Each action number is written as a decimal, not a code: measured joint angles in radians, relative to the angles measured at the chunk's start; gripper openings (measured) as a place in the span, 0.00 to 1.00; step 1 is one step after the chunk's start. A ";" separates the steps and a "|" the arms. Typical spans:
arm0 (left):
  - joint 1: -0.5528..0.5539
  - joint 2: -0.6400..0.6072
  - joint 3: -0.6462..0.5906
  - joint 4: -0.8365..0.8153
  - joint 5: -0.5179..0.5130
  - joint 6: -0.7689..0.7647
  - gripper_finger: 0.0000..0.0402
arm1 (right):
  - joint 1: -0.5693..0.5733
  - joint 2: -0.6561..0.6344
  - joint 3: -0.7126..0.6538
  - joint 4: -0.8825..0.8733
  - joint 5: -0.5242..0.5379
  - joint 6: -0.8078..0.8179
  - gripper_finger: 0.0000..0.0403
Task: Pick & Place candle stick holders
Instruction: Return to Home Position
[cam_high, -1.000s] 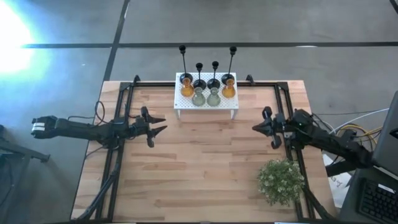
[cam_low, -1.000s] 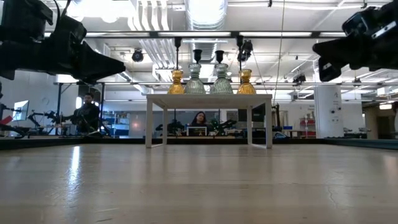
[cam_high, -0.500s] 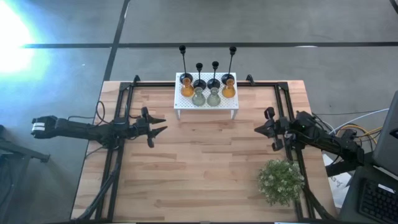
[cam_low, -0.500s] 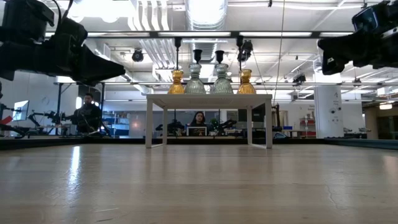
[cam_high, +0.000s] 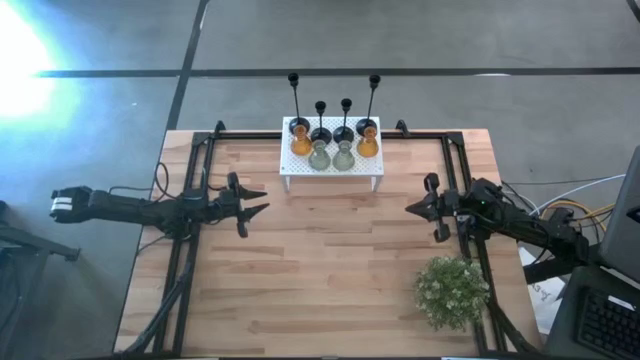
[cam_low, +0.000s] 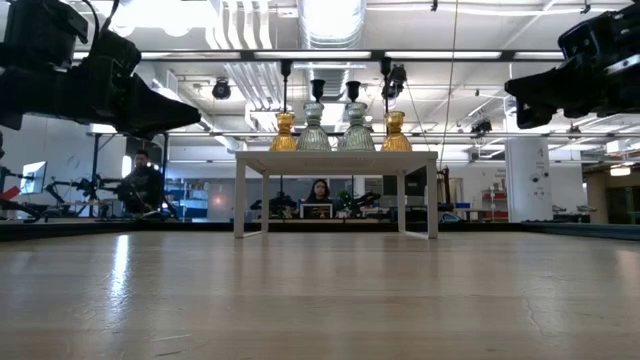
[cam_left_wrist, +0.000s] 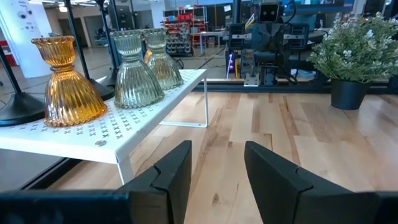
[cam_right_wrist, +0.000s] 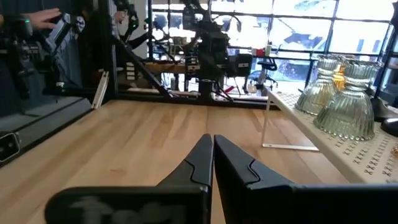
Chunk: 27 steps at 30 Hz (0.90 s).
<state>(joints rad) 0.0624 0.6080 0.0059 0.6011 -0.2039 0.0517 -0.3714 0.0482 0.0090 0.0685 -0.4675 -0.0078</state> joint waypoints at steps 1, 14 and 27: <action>0.000 -0.005 0.000 -0.006 0.000 0.000 0.38 | 0.000 0.000 0.000 0.000 0.010 0.007 0.02; 0.000 -0.243 0.000 -0.132 0.000 0.000 0.38 | 0.000 0.000 0.000 -0.010 0.182 0.080 0.02; 0.000 -0.554 0.000 -0.420 0.142 -0.053 0.38 | 0.000 0.000 0.000 -0.012 0.182 0.083 0.02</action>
<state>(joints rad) 0.0624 0.0544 0.0059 0.1816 -0.0620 -0.0017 -0.3714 0.0483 0.0093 0.0563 -0.2859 0.0753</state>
